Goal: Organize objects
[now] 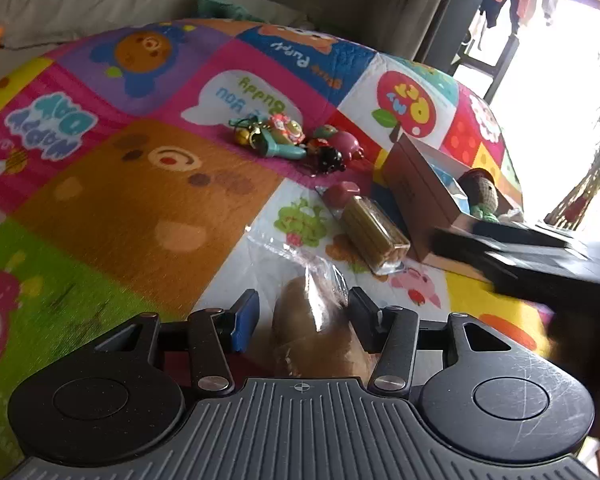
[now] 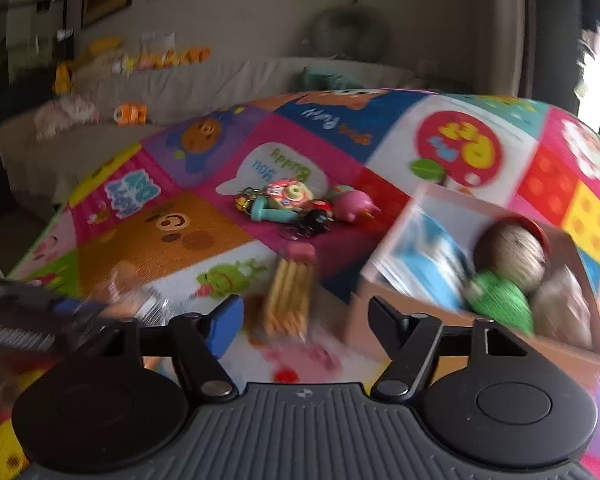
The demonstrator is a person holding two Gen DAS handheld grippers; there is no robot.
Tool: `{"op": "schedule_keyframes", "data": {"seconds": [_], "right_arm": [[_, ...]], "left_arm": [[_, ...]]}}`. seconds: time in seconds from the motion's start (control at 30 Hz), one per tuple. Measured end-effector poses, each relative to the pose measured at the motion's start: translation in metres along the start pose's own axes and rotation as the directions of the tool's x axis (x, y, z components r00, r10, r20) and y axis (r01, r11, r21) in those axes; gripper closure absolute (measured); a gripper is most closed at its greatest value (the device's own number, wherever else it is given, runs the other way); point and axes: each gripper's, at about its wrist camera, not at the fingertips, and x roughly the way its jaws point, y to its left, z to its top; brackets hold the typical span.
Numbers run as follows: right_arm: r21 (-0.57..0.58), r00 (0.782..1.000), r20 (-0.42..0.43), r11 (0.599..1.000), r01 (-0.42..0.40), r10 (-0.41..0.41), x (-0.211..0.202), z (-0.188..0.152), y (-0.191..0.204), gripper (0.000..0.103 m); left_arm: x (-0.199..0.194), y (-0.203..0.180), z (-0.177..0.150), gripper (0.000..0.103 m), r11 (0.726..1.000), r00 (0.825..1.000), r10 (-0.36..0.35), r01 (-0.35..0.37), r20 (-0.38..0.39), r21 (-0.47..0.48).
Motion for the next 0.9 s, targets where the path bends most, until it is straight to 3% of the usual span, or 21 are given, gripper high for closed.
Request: {"op": "schedule_keyframes", "data": {"seconds": [0.17,0.27,0.4,0.63,0.73,0.9], "right_arm": [[-0.056,0.993,-0.099,0.997,0.053,-0.059,0.058,0.012,0.027,0.046],[-0.07,0.986,-0.138,0.994,0.084,-0.093,0.073,0.006,0.032,0.06],[-0.052,0.987,-0.159,0.999,0.011,-0.019,0.049,-0.001,0.028,0.069],[-0.058,0.981,-0.187,0.996,-0.068,0.056,-0.027,-0.045,-0.001,0.07],[-0.071,0.982,-0.186,0.997,-0.036,0.022,-0.054,-0.065,-0.023,0.07],[-0.101,0.982,-0.145,0.99,0.103,-0.117,-0.08,-0.088,-0.057,0.063]], "left_arm": [[-0.012,0.01,-0.01,0.048,0.999,1.0,-0.029,0.029,0.003,-0.02],[-0.014,0.015,-0.012,0.047,0.997,0.999,-0.05,0.05,0.005,-0.054],[-0.011,0.011,-0.013,0.047,0.997,0.998,-0.056,0.056,-0.005,-0.045],[-0.002,-0.015,-0.016,0.049,0.999,0.999,-0.013,0.014,-0.031,0.032],[0.005,-0.027,-0.014,0.05,0.998,0.998,-0.036,0.039,-0.056,0.044],[0.016,-0.049,-0.016,0.05,0.996,0.996,-0.044,0.051,-0.08,0.08]]}}
